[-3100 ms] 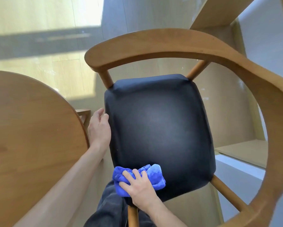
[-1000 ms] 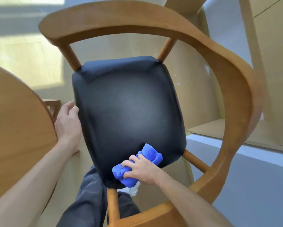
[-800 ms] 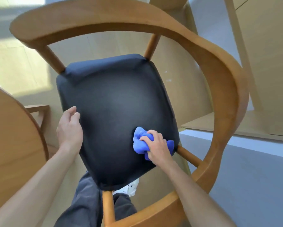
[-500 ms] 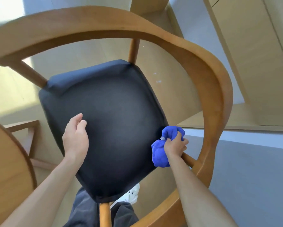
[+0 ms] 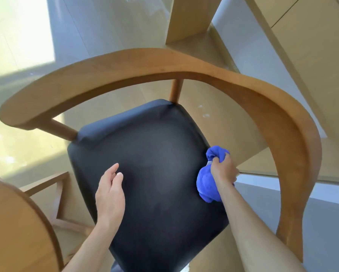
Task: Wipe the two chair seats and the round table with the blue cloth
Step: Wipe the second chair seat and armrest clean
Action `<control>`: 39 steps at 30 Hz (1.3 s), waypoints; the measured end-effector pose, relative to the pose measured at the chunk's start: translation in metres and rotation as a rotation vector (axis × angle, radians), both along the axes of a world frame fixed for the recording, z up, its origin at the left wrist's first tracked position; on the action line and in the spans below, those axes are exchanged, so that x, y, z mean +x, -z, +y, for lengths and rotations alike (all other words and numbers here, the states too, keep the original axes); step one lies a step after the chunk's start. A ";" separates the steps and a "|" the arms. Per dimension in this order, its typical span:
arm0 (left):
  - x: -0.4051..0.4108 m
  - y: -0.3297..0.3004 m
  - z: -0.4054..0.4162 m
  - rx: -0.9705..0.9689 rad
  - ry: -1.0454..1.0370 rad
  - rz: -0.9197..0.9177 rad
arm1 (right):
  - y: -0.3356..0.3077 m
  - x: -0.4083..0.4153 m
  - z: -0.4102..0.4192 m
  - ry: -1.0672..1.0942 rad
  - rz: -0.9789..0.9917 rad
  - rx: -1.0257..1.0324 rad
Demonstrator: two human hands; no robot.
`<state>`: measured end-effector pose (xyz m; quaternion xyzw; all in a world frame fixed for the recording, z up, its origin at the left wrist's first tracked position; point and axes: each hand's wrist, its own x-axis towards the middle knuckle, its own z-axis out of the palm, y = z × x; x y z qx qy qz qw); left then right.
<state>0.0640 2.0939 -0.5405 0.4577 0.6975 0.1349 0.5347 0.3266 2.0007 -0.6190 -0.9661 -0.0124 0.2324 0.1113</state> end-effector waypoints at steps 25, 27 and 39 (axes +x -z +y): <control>-0.021 0.022 0.033 0.016 -0.085 0.044 | 0.004 -0.146 0.208 -1.128 -0.170 0.140; -0.027 0.025 0.031 0.033 -0.105 0.088 | 0.002 -0.185 0.209 -1.304 -0.162 0.174; -0.041 0.009 0.020 0.030 -0.200 0.201 | 0.009 -0.169 0.177 -1.454 -0.158 0.179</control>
